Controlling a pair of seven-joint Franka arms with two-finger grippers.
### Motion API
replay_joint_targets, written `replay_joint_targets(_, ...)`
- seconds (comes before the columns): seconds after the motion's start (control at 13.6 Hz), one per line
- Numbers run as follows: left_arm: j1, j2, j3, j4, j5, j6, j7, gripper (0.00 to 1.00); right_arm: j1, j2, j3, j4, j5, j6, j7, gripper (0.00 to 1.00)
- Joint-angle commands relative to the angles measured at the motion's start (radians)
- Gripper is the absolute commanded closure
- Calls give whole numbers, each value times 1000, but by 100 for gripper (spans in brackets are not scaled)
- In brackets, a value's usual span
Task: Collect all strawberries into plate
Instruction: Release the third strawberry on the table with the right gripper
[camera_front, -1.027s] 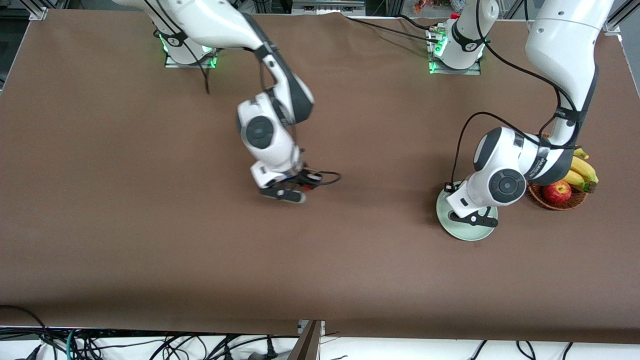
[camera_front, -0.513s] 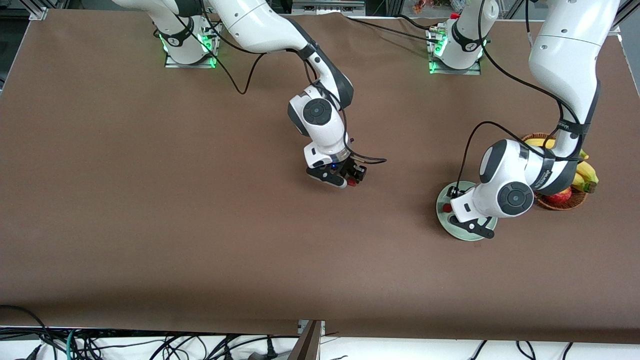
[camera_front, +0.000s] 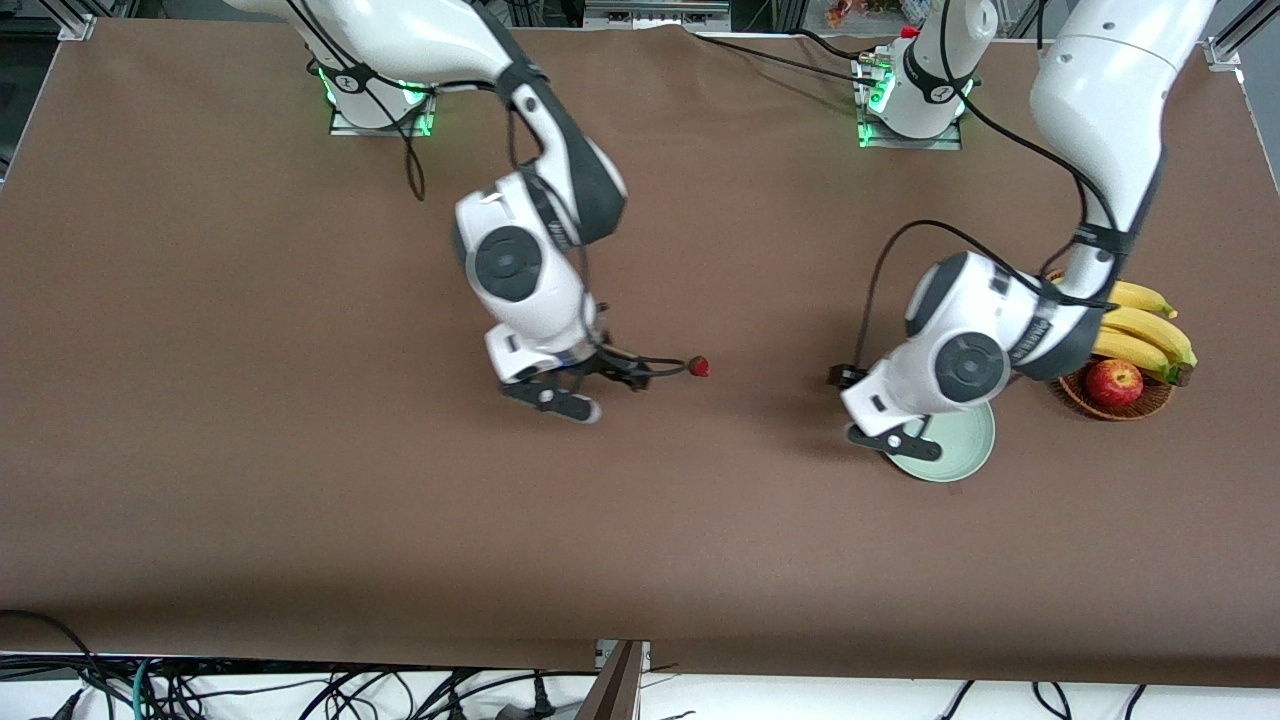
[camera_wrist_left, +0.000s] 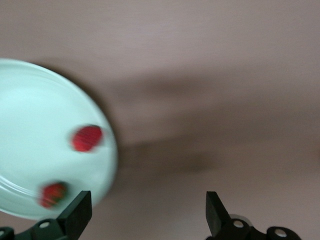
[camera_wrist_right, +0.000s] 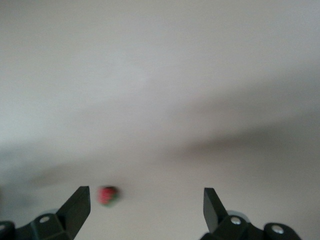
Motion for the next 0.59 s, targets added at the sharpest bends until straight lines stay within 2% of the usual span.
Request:
replay_joint_targets(0.0, -49, 7, -51, -3, 6, 35, -279, 0, 14, -165, -53, -179, -13, -73, -146, 0)
replay_joint_targets(0.07, -89, 12, -50, -6, 8, 78, -369, 0, 15, -231, -68, -256, -43, -72, -224, 0)
replay_joint_targets(0.22, -164, 73, -47, -6, 21, 159, -576, 0, 23, -348, -78, -353, -175, -75, -289, 0)
replay_joint_targets(0.37, -236, 122, -32, -6, 23, 283, -727, 0, 17, -466, -85, -426, -226, -125, -336, 0)
replay_joint_targets(0.44, -267, 133, -13, -7, 24, 311, -766, 0, -7, -532, -76, -459, -264, -154, -349, 0)
replay_joint_targets(0.51, -298, 141, 14, -6, 24, 322, -777, 0, -70, -596, -31, -489, -322, -184, -364, 0)
